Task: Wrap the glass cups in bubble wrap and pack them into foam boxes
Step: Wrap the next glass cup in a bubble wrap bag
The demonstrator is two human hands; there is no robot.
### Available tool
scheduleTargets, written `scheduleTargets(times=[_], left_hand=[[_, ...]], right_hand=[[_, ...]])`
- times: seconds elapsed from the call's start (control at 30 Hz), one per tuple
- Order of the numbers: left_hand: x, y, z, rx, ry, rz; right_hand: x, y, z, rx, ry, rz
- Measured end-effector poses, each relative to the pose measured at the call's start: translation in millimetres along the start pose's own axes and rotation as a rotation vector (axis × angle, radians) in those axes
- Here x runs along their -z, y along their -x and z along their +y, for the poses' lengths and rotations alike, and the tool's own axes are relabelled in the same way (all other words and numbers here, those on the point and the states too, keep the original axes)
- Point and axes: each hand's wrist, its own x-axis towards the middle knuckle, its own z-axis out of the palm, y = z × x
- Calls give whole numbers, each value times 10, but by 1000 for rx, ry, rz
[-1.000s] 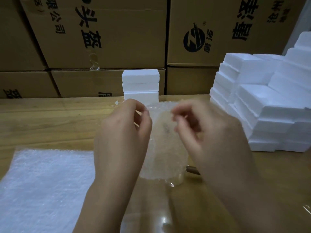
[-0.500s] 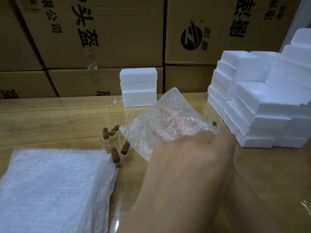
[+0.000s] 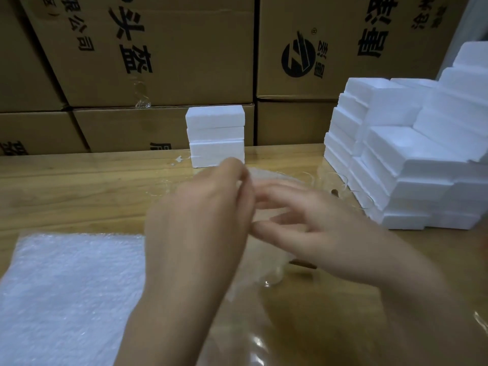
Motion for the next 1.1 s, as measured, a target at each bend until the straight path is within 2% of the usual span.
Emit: scheduleTargets(times=[0.1, 0.17, 0.2, 0.23, 0.27, 0.33, 0.4, 0.47, 0.6, 0.67, 0.73, 0.83, 0.9, 0.93, 1.0, 1.1], left_hand=[[14, -35, -158, 105, 6, 50], [-4, -50, -238, 134, 11, 31], [-18, -50, -261, 136, 17, 40], [-32, -55, -265, 145, 26, 40], [-43, -56, -274, 154, 39, 36], [-61, -64, -287, 149, 46, 23], [-83, -69, -292, 140, 43, 12], [-105, -77, -301, 123, 44, 17], [-135, -83, -322, 125, 48, -6], [-162, -78, -337, 136, 37, -25], [-193, -76, -346, 153, 18, -32], [-238, -79, -343, 174, 6, -45], [-271, -76, -328, 179, 21, -46], [-288, -72, -317, 179, 22, -50], [-323, -63, -293, 168, 18, -56], [-355, -53, -255, 165, 33, -58]], right_hand=[[243, 125, -14, 51, -166, 113], [347, 133, 118, -13, -177, 244], [367, 121, 221, -106, -115, 268], [364, 98, 331, -229, -3, 231], [345, 72, 447, -361, 158, 120], [243, 11, 666, -604, 463, -200], [90, -82, 837, -734, 547, -388], [-48, -169, 959, -758, 533, -440], [-160, -242, 1081, -690, 497, -546], [-90, -227, 1022, -633, 445, -498], [30, -184, 900, -599, 451, -382], [270, -33, 696, -551, 476, -66], [441, 122, 526, -437, 285, 123], [507, 202, 422, -359, 167, 161], [580, 345, 239, -210, 22, 101], [550, 465, 42, -116, -42, -144]])
